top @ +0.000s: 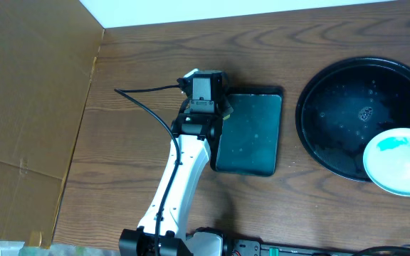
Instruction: Clean dirty plates on tray and stack at the side
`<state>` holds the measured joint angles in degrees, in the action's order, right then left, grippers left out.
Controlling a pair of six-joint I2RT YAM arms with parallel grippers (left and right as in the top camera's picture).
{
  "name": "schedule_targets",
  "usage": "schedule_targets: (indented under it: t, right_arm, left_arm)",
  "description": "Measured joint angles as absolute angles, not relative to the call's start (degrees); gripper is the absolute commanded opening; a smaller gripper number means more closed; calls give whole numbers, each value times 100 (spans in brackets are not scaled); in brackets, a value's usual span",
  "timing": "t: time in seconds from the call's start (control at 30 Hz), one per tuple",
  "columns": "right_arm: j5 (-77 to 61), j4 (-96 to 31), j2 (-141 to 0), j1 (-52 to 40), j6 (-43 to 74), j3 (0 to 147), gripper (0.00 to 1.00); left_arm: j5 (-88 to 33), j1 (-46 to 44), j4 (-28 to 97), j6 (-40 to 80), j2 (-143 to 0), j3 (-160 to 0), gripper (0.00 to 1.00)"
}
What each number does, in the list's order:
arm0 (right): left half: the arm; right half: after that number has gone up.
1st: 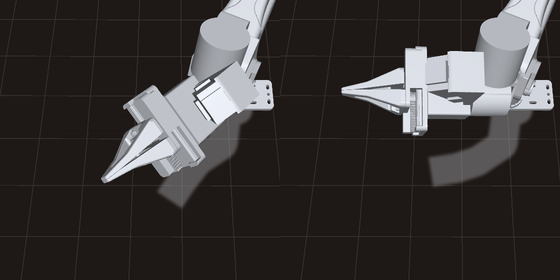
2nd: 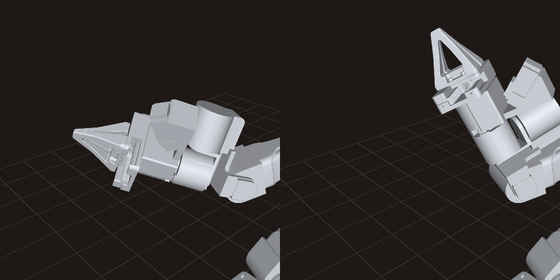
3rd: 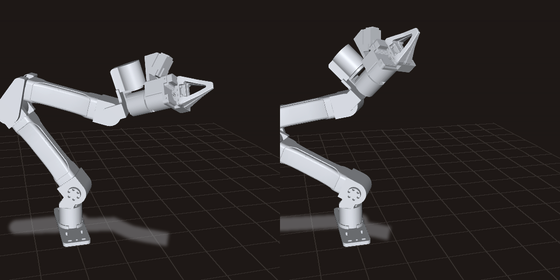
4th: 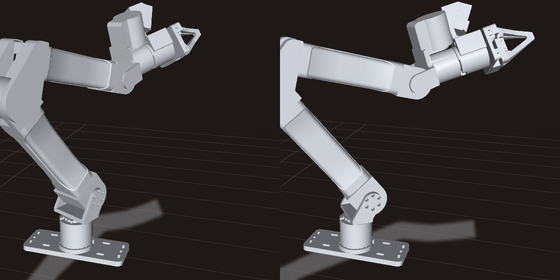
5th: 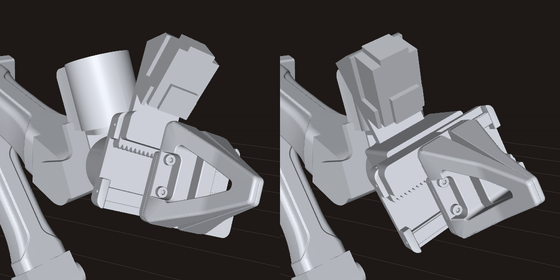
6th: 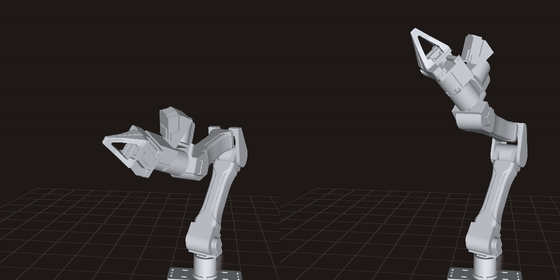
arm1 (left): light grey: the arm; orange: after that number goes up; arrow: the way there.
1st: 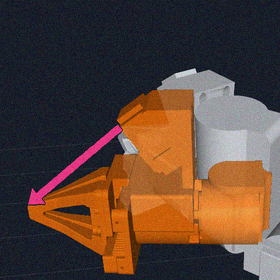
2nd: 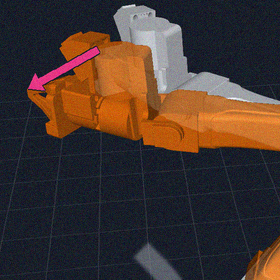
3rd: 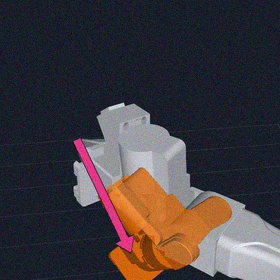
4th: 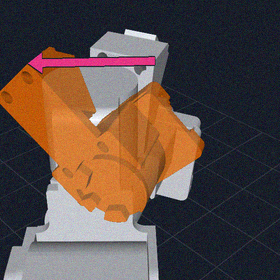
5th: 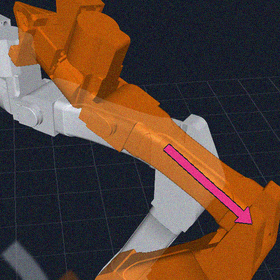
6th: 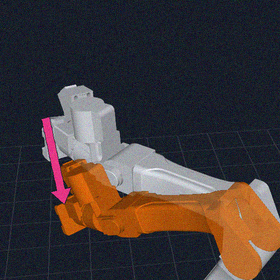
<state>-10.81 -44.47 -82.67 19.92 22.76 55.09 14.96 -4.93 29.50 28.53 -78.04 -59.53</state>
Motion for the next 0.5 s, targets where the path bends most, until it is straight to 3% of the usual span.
schedule_targets:
  t: [0.23,0.5]
  right_arm:
    - [760,-5253,-7255,471,3422,5511,99]
    - [180,-5334,-7260,-209,4095,5511,99]
  left_arm:
    - [1496,-493,2834,2987,-7804,-5953,8]
    - [1487,-493,2827,3011,-7898,-5953,8]
